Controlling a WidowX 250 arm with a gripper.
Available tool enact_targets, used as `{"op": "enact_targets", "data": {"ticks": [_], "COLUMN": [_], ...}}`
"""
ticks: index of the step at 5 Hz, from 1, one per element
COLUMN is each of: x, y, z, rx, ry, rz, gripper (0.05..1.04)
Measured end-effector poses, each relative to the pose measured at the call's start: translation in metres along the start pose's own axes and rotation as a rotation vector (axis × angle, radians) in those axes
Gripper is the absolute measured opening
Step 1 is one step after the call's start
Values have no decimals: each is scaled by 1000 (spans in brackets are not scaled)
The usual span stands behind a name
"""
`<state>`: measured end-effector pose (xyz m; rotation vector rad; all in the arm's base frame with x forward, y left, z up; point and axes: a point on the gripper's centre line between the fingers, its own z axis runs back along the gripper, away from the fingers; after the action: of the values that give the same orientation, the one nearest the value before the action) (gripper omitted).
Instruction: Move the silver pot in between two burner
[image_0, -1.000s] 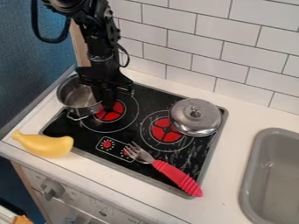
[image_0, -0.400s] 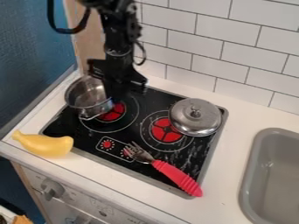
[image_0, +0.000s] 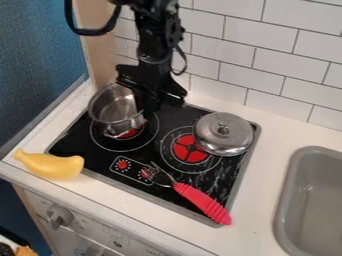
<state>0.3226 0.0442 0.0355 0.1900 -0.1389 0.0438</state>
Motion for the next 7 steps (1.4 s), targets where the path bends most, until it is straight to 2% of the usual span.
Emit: {"op": "enact_targets", "data": {"ticks": [1, 2, 3, 4, 5, 7], "x": [-3, -2, -6, -3, 3, 12], "y": [-19, -38, -51, -55, -52, -52], "z": [4, 7, 1, -4, -10, -23], "rx": [-18, -8, -13, 7, 75, 177], "ry": [13, -1, 17, 55, 141, 279], "rz": [-2, -14, -10, 76, 202, 406], "gripper": [65, 65, 65, 64, 64, 64]}}
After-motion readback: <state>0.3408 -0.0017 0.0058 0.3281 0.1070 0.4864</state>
